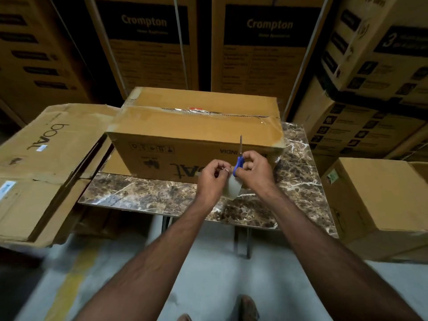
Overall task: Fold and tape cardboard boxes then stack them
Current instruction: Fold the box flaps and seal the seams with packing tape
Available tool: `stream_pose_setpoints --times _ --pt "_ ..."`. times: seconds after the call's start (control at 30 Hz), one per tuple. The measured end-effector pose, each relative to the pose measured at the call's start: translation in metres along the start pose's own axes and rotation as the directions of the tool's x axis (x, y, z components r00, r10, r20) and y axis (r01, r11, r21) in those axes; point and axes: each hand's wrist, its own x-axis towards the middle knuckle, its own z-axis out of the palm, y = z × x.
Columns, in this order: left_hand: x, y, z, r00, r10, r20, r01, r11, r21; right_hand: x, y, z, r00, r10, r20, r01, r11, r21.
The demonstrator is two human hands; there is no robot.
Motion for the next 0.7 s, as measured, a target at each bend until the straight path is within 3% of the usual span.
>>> stream_pose_setpoints --times 0.3,0.5,0.7 --pt "-0.008 0.003 -0.037 1.000 -0.025 -0.011 0.024 0.999 -0.047 -0.023 -0.019 0.032 0.992 -0.114 -0.050 0.108 0.988 -0.107" --pt "-0.007 0.006 -0.049 0.997 -0.081 -0.010 0.080 0.995 -0.063 -0.034 -0.022 0.038 0.978 -0.207 0.004 0.207 0.976 -0.069" --pt "0.008 0.029 -0.056 0.998 -0.044 0.036 0.046 0.997 -0.059 -0.048 -0.030 0.046 0.907 -0.348 -0.236 0.358 0.934 0.002"
